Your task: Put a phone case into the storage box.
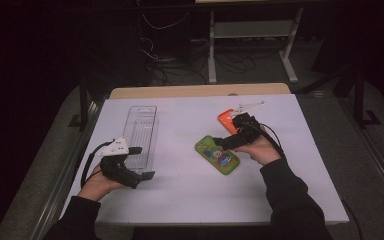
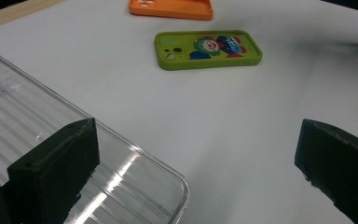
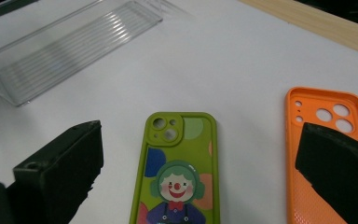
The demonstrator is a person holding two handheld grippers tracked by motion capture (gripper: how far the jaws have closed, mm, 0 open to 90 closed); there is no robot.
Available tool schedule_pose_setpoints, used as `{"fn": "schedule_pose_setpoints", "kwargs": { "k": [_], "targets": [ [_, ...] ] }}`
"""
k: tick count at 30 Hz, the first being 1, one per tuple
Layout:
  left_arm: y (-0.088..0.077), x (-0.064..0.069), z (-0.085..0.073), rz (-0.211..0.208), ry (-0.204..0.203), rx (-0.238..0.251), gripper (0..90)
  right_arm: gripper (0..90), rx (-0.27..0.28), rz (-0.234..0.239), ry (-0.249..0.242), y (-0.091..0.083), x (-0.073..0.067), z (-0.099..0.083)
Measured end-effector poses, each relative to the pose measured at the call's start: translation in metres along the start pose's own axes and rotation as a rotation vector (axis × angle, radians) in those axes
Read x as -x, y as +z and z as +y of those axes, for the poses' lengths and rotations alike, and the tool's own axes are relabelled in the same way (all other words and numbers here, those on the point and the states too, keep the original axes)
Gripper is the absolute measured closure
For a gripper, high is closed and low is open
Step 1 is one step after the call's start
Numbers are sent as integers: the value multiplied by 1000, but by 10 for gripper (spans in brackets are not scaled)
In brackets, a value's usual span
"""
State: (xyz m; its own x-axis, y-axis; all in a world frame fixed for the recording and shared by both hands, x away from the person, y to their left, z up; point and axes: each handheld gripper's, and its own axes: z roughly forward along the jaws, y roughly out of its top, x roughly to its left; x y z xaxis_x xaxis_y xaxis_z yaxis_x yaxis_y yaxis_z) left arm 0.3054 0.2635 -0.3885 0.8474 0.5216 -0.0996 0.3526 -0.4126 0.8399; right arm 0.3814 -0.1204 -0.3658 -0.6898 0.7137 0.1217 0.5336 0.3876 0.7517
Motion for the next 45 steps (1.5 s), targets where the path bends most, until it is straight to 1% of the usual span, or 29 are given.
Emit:
{"fn": "schedule_pose_setpoints", "kwargs": {
  "k": [2, 3, 4, 8, 11, 17, 19, 22, 25, 29, 30, 31, 33, 39, 45],
  "targets": [
    [0, 0, 0, 0, -1, 0, 0, 0, -13, -3, 6, 2, -1, 1],
    [0, 0, 0, 1, 1, -3, 0, 0, -24, -3, -3, 4, -1, 1],
    [0, 0, 0, 0, 3, -4, 0, 1, -34, -2, 4, 5, -1, 0],
    [0, 0, 0, -1, -1, -4, 0, 0, -76, -3, -12, 11, -4, -1],
    [0, 0, 0, -2, 0, -3, 0, 0, -98, -3, -8, 14, -5, -3],
    [0, 0, 0, -2, -3, 0, 0, 0, -133, -3, -16, 22, -8, -10],
    [0, 1, 0, -3, -5, 1, 0, 2, -143, -5, -6, 24, -8, -12],
    [0, 0, 0, -5, -2, -4, 0, 4, -176, -14, -6, 28, -9, -15],
    [0, 0, 0, -5, 0, -4, 0, 4, -195, -18, -11, 33, -10, -18],
    [0, 0, 0, -4, -1, -3, 0, 24, -215, -14, -33, 38, -11, -22],
    [0, 0, 0, -4, -2, -2, 0, 24, -224, -17, -23, 38, -12, -22],
    [0, 0, 0, -5, -3, -1, 0, 24, -228, -18, -33, 39, -11, -23],
    [0, 0, 0, -5, -3, -2, 0, 18, -232, -23, -26, 40, -11, -24],
    [0, 0, 0, -7, 0, -5, 0, 17, -247, -41, -26, 46, -13, -27],
    [0, 0, 0, -8, 0, -4, 0, 14, -284, -62, -31, 54, -15, -32]
  ]
}}
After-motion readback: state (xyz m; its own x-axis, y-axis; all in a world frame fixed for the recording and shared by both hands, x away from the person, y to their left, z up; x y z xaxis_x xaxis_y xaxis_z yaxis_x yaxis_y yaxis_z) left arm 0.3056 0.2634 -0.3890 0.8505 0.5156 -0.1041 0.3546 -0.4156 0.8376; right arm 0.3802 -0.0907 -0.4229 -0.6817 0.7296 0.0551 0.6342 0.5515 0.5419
